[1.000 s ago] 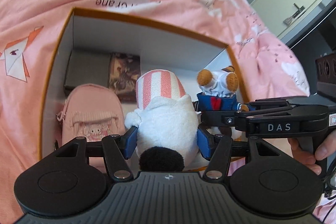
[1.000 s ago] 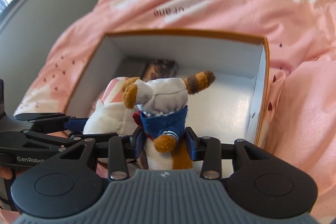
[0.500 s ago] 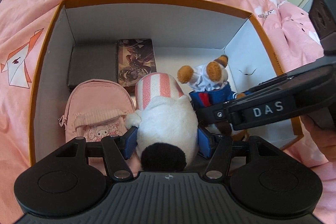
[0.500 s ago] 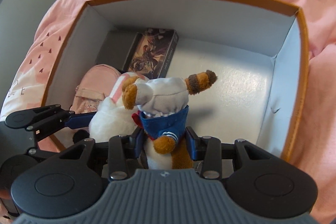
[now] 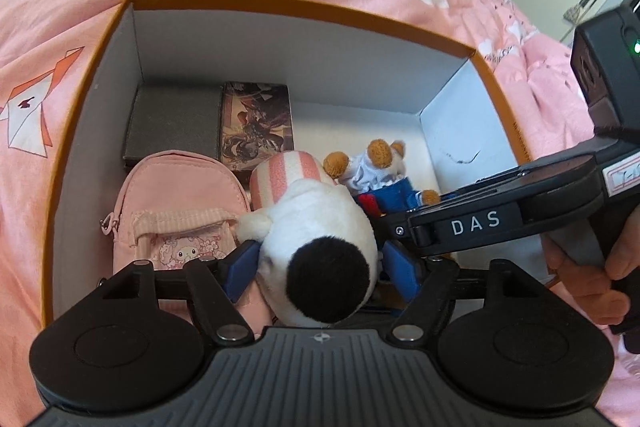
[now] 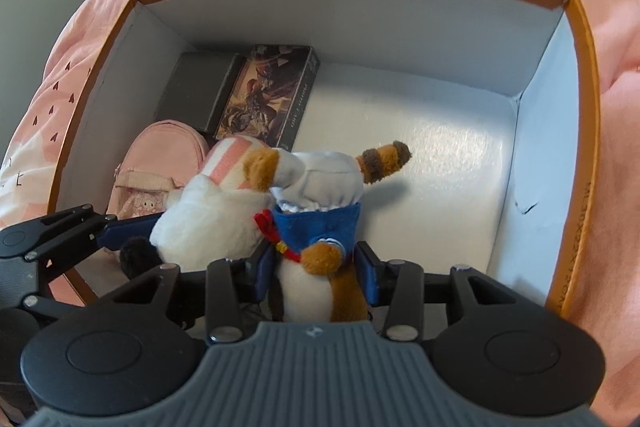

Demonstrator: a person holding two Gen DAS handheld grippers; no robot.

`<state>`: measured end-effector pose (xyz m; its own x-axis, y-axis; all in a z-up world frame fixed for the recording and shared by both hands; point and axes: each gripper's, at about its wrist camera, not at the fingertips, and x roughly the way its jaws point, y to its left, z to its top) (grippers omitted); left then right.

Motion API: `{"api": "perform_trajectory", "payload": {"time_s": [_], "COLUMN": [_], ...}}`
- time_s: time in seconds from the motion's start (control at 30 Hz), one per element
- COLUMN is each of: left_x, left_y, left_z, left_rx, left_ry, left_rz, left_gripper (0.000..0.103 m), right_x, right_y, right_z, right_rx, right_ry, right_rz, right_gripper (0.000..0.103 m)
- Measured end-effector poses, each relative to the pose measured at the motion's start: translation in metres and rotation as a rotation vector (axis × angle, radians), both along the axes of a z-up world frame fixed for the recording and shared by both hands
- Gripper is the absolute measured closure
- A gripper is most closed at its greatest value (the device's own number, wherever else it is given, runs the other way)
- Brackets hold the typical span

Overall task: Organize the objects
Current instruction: 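Lower both plush toys into the box and open both tools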

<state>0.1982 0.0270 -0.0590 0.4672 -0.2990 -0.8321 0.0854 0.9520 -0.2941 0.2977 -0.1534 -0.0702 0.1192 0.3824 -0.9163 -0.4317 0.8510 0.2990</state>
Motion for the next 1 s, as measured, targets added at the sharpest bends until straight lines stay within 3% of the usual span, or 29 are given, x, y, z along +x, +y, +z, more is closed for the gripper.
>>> {"api": "perform_trajectory", "payload": {"time_s": [0.23, 0.4, 0.47, 0.57, 0.67, 1.0], "left_x": [-0.011, -0.013, -0.011, -0.009, -0.007, 0.001], "left_y": [0.006, 0.011, 0.011, 0.011, 0.015, 0.015], "left_z": [0.013, 0.021, 0.022, 0.018, 0.014, 0.008], "left_rx": [-0.023, -0.069, -0.073, -0.058, -0.079, -0.091], "left_ry": [-0.067, -0.073, -0.073, -0.052, -0.038, 0.002], "left_rz": [0.012, 0.011, 0.009, 0.01, 0.018, 0.023], "left_gripper": [0.019, 0.032, 0.045, 0.057, 0.059, 0.06], "right_x": [0.001, -0.004, -0.007, -0.013, -0.018, -0.018], "right_y": [-0.011, -0.015, -0.016, -0.014, -0.015, -0.019], "right_z": [0.006, 0.016, 0.02, 0.023, 0.026, 0.013], "right_rx": [0.015, 0.022, 0.017, 0.004, -0.002, -0.005], "right_ry": [-0.02, -0.045, -0.065, -0.097, -0.111, -0.085], "right_rz": [-0.017, -0.003, 0.013, 0.052, 0.091, 0.096], "right_gripper": [0.051, 0.051, 0.051, 0.051, 0.059, 0.059]}}
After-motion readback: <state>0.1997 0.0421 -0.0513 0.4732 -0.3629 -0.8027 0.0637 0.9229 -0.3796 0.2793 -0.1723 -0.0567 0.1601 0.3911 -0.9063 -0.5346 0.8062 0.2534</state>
